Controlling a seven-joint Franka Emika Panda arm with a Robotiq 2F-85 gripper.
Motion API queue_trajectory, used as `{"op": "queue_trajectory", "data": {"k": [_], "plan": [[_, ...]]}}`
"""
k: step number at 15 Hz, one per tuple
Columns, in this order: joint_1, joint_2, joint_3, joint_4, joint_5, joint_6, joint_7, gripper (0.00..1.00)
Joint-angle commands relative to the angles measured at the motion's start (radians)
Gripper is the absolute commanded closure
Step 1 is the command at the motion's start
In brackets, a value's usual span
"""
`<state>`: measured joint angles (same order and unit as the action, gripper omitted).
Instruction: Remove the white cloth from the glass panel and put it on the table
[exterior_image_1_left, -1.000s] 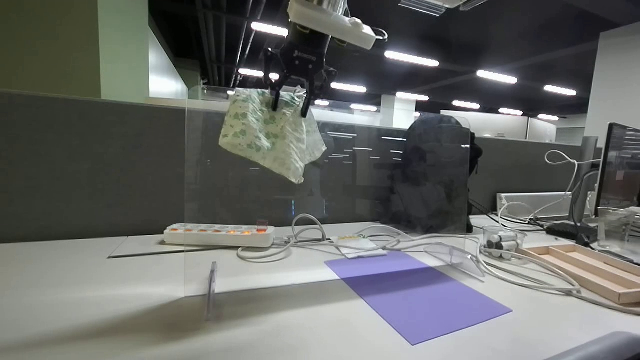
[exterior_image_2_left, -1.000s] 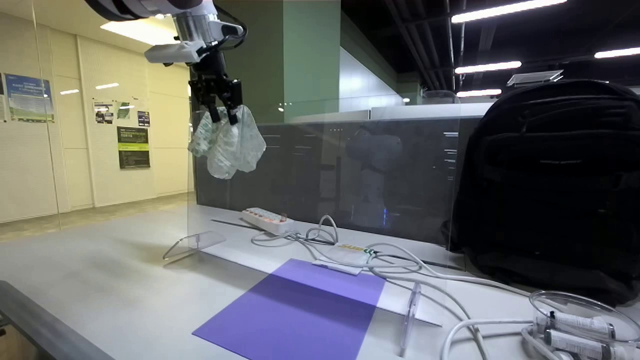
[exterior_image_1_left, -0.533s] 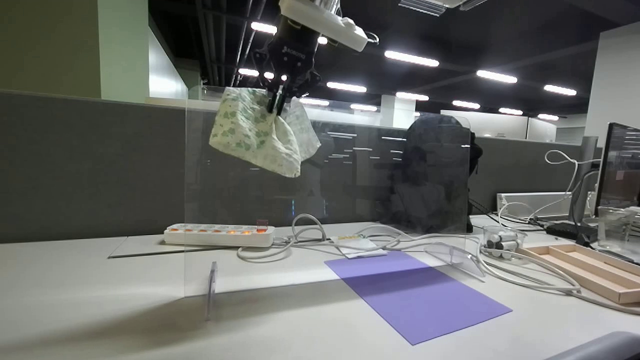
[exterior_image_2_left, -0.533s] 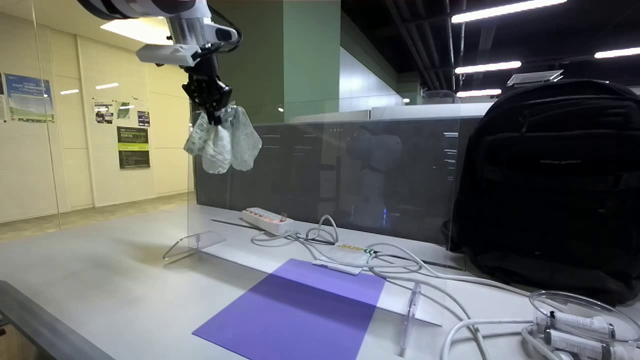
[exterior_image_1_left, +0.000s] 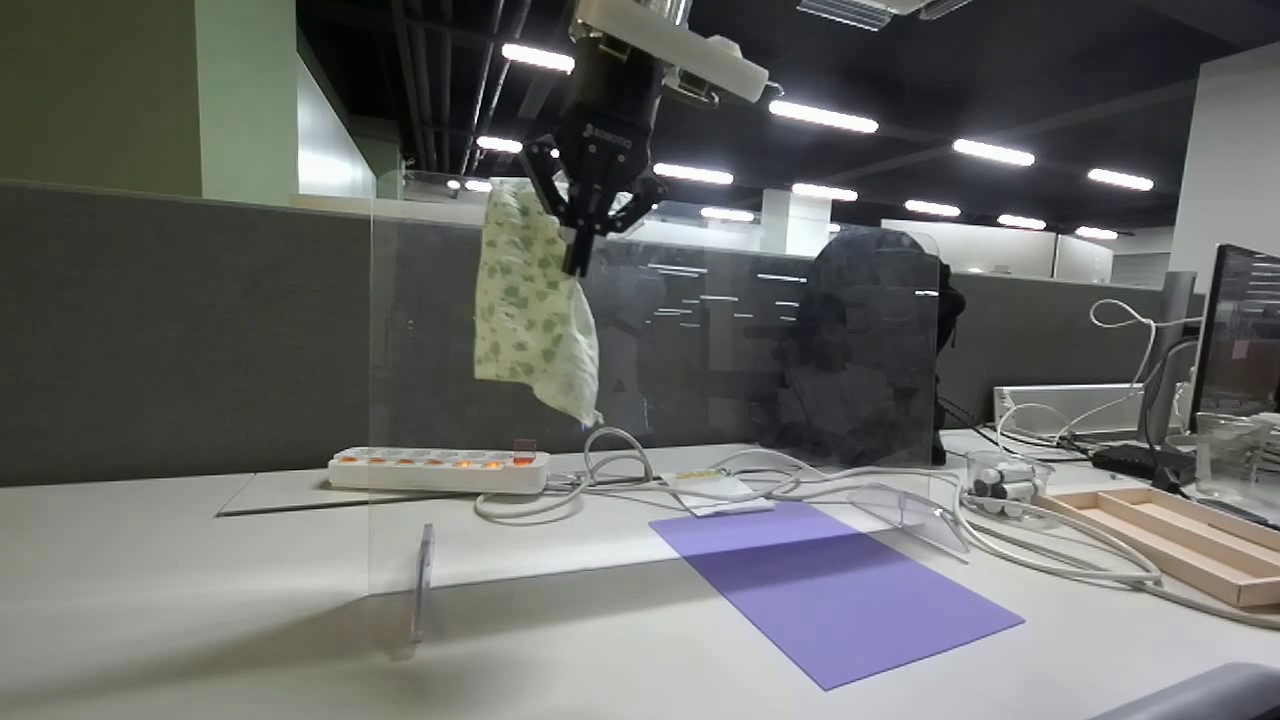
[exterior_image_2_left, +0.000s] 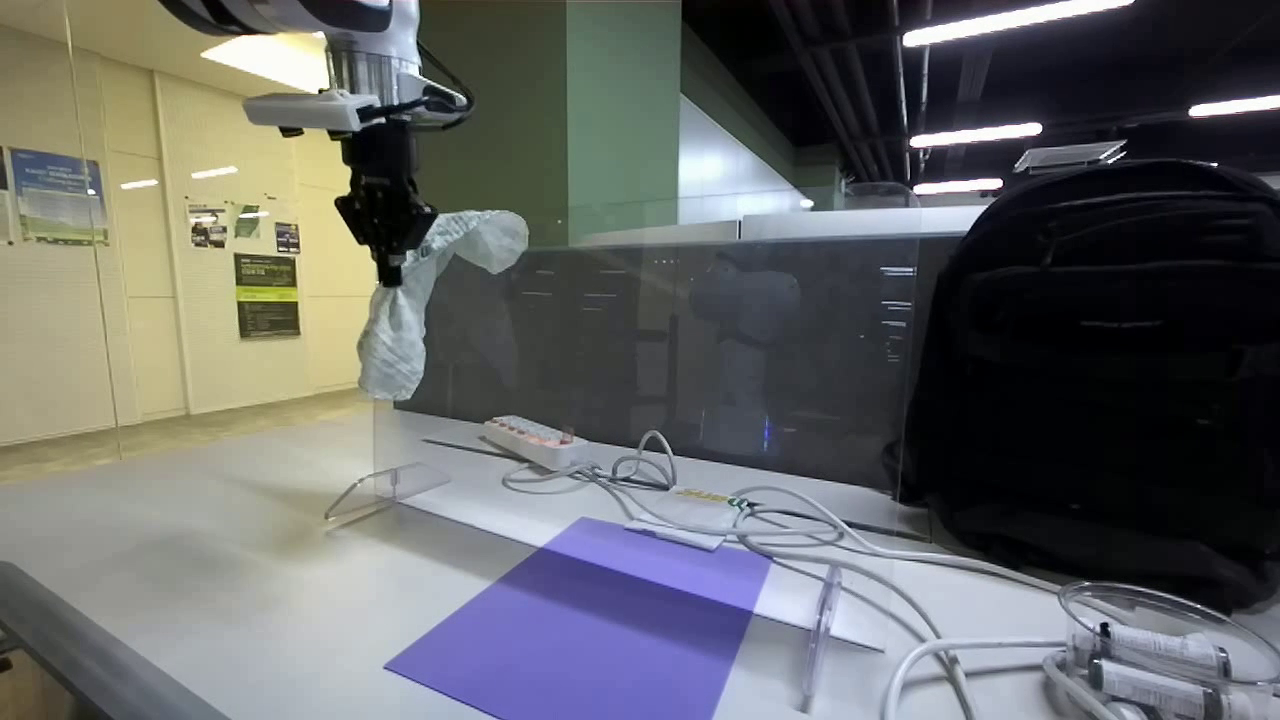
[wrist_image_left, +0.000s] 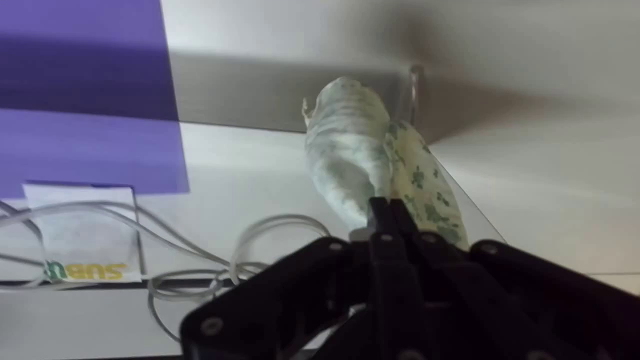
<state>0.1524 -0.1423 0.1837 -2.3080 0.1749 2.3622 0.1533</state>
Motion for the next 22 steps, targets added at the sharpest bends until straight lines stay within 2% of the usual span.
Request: {"op": "queue_trajectory", "data": {"k": [1, 6, 10, 16, 17, 18, 22], "plan": [[-0.041, -0.059, -0.021, -0.066, -0.087, -0.127, 0.128, 1.0], [-0.084, -0.06, -0.058, -0.137, -0.082, -0.218, 0.158, 1.0], [-0.089, -0.04, -0.071, -0.173, -0.033, -0.187, 0.154, 1.0], [-0.094, -0.02, -0.072, -0.192, -0.027, -0.134, 0.197, 1.0], [-0.096, -0.02, -0.071, -0.193, -0.032, -0.129, 0.216, 0.73], [-0.097, -0.021, -0.071, -0.193, -0.041, -0.124, 0.222, 0.72], [-0.098, -0.03, -0.064, -0.192, -0.077, -0.107, 0.272, 0.45]]}}
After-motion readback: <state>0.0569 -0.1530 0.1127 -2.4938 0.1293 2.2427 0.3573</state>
